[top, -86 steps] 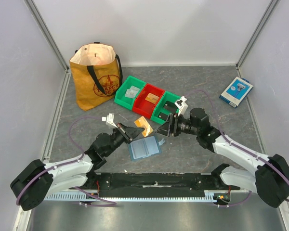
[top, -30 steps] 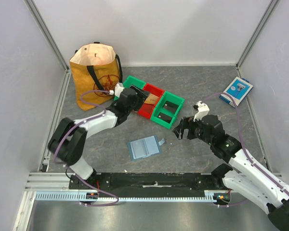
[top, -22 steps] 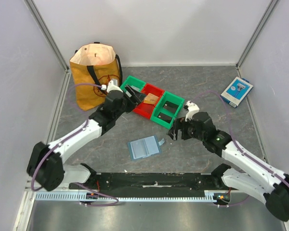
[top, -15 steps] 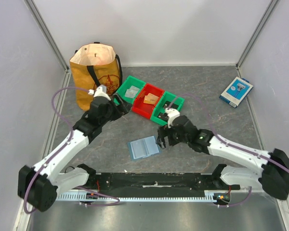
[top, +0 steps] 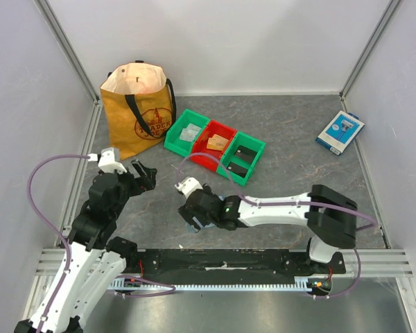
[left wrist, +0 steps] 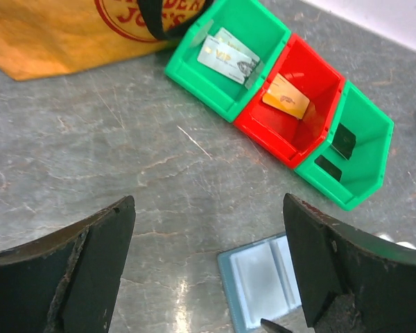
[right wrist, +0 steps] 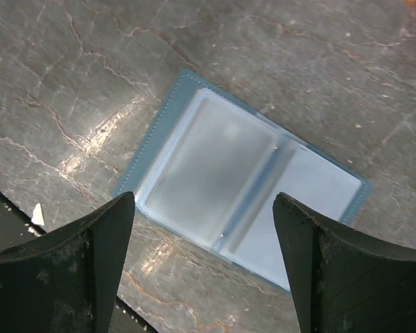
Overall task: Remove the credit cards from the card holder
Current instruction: Remove the credit card from the card holder.
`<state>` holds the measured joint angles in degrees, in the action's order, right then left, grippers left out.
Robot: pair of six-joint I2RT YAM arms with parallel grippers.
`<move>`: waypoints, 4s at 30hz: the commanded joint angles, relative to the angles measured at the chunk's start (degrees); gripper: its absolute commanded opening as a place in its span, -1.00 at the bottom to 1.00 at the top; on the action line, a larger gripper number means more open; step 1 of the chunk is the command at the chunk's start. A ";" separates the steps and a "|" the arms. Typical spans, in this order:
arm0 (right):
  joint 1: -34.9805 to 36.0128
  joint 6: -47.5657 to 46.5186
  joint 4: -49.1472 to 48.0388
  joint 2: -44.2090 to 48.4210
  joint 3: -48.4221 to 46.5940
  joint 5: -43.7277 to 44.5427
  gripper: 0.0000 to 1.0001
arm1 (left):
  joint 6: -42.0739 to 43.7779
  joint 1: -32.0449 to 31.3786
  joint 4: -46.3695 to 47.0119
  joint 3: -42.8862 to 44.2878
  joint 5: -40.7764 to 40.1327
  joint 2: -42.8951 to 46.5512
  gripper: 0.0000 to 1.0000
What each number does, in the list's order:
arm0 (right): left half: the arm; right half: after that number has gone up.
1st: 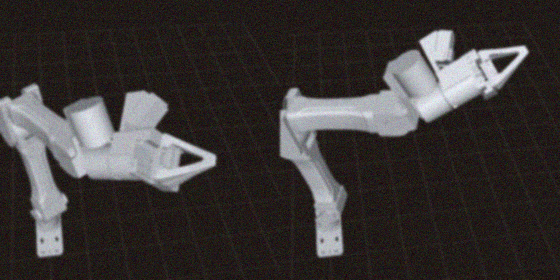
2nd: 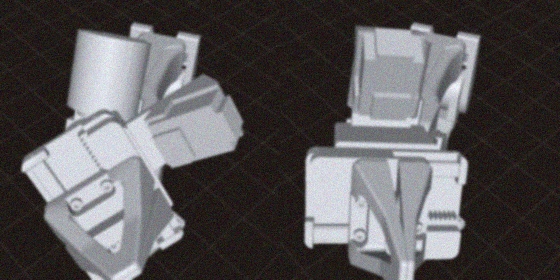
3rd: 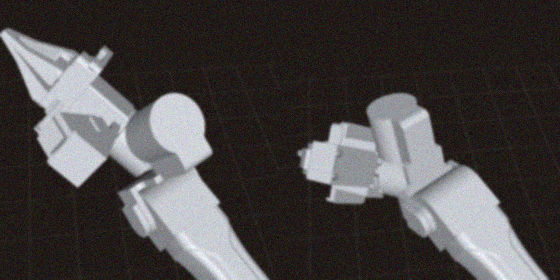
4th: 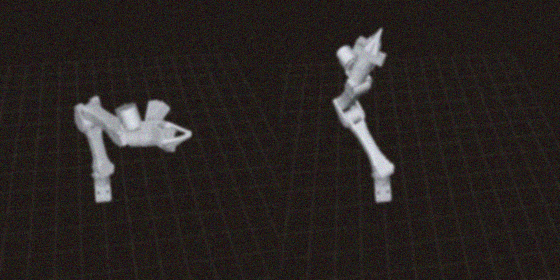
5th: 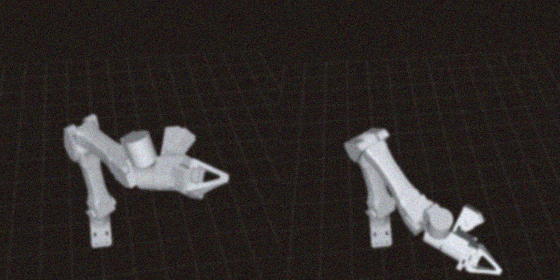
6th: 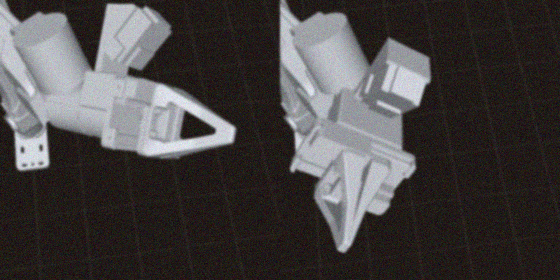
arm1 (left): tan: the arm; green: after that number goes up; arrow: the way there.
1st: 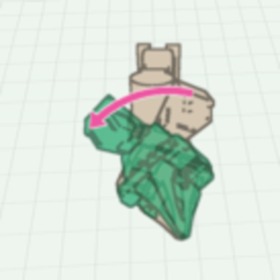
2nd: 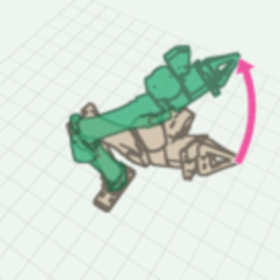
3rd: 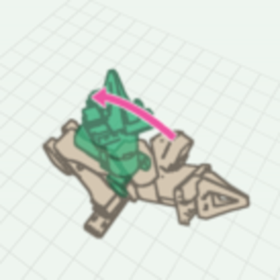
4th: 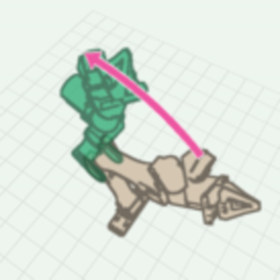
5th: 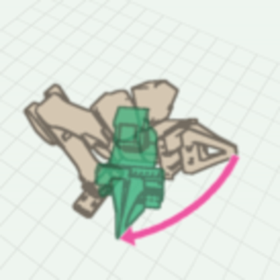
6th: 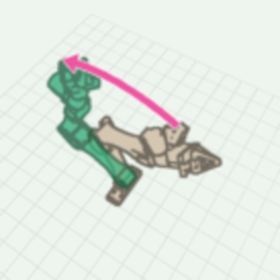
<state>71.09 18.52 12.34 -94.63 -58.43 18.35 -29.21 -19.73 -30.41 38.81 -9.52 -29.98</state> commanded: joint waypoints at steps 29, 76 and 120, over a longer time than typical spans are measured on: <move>-1.65 5.55 -3.54 -2.77 3.49 5.91 -0.54 | -3.39 0.65 4.21 -5.31 18.11 -4.56 0.75; -7.37 -7.62 -13.57 16.77 16.86 -0.68 0.31 | -18.69 -20.26 24.61 -10.24 17.34 -35.76 0.02; -16.77 8.37 -36.59 8.06 33.82 -18.17 -0.37 | -26.07 -23.52 37.35 -7.08 16.37 -47.71 0.03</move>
<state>54.50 23.81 -22.63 -84.71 -26.55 4.25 -51.40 -42.89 -0.14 29.65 7.01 -75.11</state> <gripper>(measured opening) 0.320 0.500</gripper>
